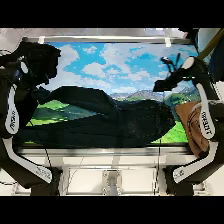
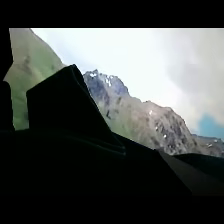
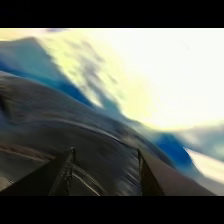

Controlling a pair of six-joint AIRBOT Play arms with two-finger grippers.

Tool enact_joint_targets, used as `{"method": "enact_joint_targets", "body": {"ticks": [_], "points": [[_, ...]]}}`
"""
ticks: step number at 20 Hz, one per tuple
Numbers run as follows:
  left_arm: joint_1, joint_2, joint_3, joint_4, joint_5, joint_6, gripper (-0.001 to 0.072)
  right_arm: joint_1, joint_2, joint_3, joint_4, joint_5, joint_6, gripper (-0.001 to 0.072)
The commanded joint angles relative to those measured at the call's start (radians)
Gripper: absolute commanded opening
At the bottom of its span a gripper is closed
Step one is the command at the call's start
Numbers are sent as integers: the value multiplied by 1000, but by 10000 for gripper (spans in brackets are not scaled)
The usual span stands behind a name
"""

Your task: Fold the clothes and pants, and hang the long-sleeved shirts on hangers.

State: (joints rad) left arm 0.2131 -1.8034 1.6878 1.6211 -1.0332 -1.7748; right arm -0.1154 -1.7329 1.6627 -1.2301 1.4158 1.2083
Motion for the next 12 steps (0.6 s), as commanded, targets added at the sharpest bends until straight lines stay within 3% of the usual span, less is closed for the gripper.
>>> {"method": "enact_joint_targets", "body": {"ticks": [1,4,7,9,12], "points": [[23,-30,5,-38,98,109,706,-81,-1,1,-5,68,37,450],[27,-64,19,-148,107,200,705,-84,-1,1,2,56,37,451],[34,-127,81,-150,-99,316,702,-84,-1,1,2,58,37,450],[40,-132,89,-149,-168,425,696,-84,-1,1,2,58,37,450],[52,-131,99,-150,-232,505,694,-84,-1,1,2,58,38,450]]}}
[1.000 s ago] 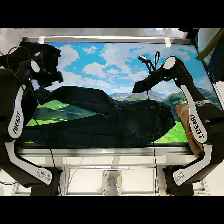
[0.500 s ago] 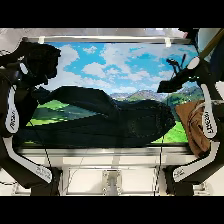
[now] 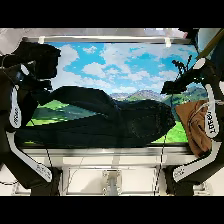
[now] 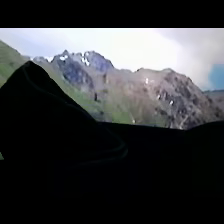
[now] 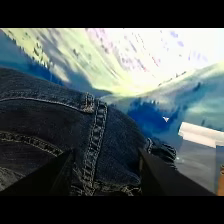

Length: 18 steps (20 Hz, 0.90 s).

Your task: Fold the clothes and pants, and hang the long-sleeved shirts on hangers.

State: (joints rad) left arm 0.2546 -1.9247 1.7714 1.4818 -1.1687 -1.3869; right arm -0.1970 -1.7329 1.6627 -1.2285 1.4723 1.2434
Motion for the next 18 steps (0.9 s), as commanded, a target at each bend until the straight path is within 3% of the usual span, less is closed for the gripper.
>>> {"method": "enact_joint_targets", "body": {"ticks": [1,5,6,7,13,18], "points": [[14,-10,15,-10,-106,127,681,-2,-1,1,1,1,6,450],[15,-10,15,-18,-100,139,524,-2,-1,1,1,0,25,449],[14,-10,15,-18,-101,139,177,-2,-1,1,1,1,25,449],[13,-10,15,-18,-101,138,38,-2,-1,1,1,2,25,449],[13,41,16,-17,-66,138,22,-10,17,2,-111,49,24,449],[27,181,17,-17,28,138,23,-147,19,-60,-81,40,85,449]]}}
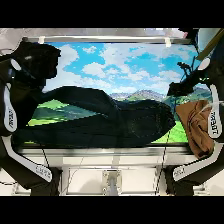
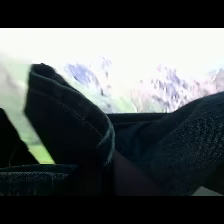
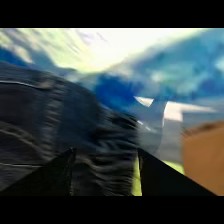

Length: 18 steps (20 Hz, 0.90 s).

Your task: Fold the clothes and pants, and hang the long-sleeved shirts on hangers.

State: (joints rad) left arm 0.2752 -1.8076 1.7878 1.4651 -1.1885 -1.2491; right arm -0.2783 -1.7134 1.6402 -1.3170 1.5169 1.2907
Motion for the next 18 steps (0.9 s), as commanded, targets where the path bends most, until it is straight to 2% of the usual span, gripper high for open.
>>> {"method": "enact_joint_targets", "body": {"ticks": [1,3,5,7,14,15,17,18], "points": [[8,79,0,0,48,0,23,-93,-6,-68,43,-27,51,450],[8,92,0,0,47,0,23,-129,-35,-117,147,-90,50,462],[7,91,0,-1,47,-24,23,-133,-82,-124,246,-112,16,508],[7,91,0,0,47,-37,23,-125,-127,-123,306,-127,-9,507],[7,91,0,-1,44,-48,23,-107,-195,-124,338,-46,-29,501],[7,91,0,-1,44,-48,23,-106,-195,-124,365,-25,-58,424],[7,91,0,-1,43,-48,23,-106,-195,-124,441,20,-115,149],[7,91,0,-1,43,-48,23,-106,-194,-124,481,43,-148,43]]}}
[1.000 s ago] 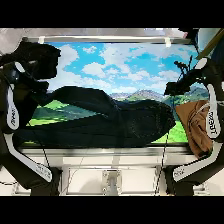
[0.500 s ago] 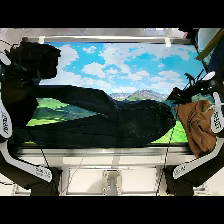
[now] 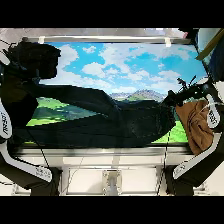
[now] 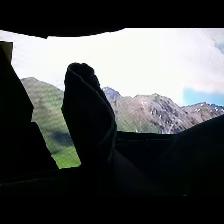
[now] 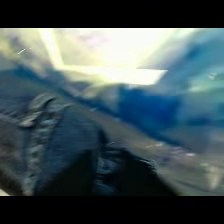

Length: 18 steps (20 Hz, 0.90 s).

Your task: Fold the clothes and pants, and hang the long-sleeved shirts on hangers.

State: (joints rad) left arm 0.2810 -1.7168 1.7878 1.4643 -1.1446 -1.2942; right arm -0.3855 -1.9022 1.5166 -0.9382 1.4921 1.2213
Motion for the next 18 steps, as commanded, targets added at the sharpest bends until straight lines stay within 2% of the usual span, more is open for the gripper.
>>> {"method": "enact_joint_targets", "body": {"ticks": [1,5,8,10,12,14,16,18], "points": [[1,1,0,0,0,-3,23,0,-3,1,135,91,-111,43],[1,20,0,0,6,-11,23,-4,54,53,177,184,-165,42],[2,67,0,0,59,-39,23,-32,155,91,174,192,-195,41],[2,119,0,-11,156,-111,23,-54,243,91,174,165,-226,41],[2,185,0,-60,278,-124,23,-64,343,91,155,165,-260,41],[5,248,0,-70,346,-134,22,-71,436,90,70,165,-273,41],[30,298,-7,-59,329,-161,22,-88,513,85,-22,166,-272,41],[71,348,-68,-47,272,-161,22,-118,570,53,-35,179,-271,40]]}}
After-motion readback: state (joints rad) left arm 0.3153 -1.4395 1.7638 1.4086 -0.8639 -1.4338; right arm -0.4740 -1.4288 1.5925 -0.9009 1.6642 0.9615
